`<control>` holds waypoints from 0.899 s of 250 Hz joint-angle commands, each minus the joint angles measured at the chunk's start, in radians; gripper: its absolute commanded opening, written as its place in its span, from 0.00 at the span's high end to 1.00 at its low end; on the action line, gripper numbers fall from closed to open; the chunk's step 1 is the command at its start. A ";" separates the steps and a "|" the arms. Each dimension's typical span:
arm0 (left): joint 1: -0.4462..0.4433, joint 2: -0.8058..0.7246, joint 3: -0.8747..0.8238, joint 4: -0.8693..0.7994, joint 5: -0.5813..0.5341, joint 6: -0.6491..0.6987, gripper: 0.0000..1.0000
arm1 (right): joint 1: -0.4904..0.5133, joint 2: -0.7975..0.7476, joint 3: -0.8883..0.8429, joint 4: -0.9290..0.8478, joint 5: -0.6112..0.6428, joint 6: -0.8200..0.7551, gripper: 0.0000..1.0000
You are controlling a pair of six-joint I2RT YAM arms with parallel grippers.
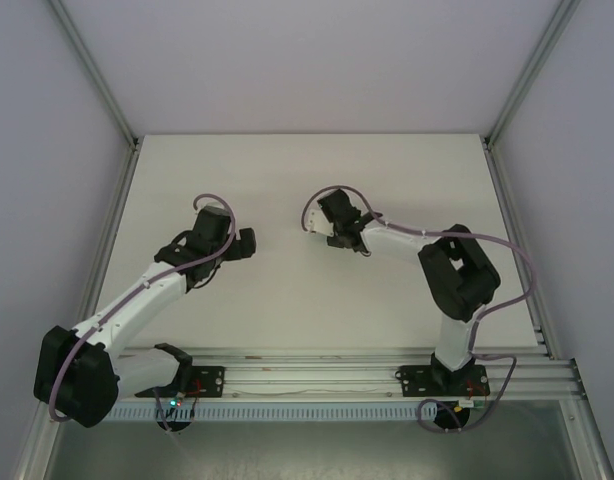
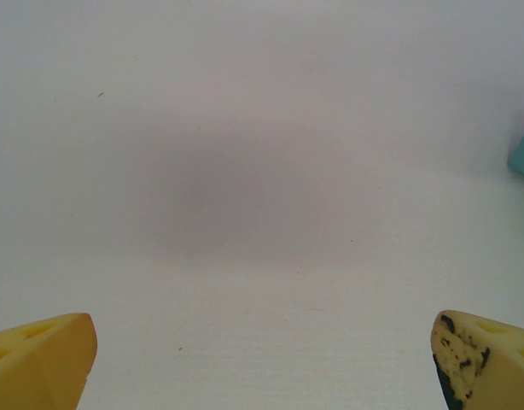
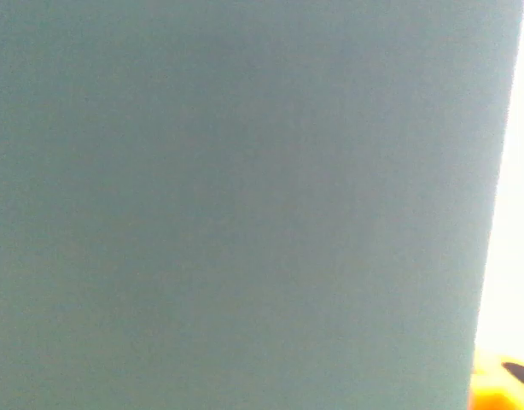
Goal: Assemble paper box
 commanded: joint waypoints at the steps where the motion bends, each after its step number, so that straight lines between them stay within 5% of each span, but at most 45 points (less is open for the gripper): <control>1: 0.012 -0.038 -0.020 -0.009 -0.041 0.015 0.00 | 0.010 0.014 -0.025 0.020 0.048 -0.013 0.32; 62: 0.012 -0.080 -0.037 -0.004 -0.046 0.019 0.00 | 0.037 -0.062 -0.082 -0.105 -0.070 0.004 0.06; 135: 0.012 -0.079 -0.035 0.009 -0.037 0.034 0.00 | 0.038 -0.135 -0.016 -0.385 -0.248 0.065 0.00; 181: 0.016 -0.093 -0.037 0.056 -0.056 0.029 0.00 | 0.029 -0.262 -0.092 -0.243 -0.248 0.142 0.00; 225: 0.098 -0.082 -0.061 0.141 -0.054 0.020 0.00 | -0.049 -0.442 -0.185 -0.056 -0.177 0.429 0.00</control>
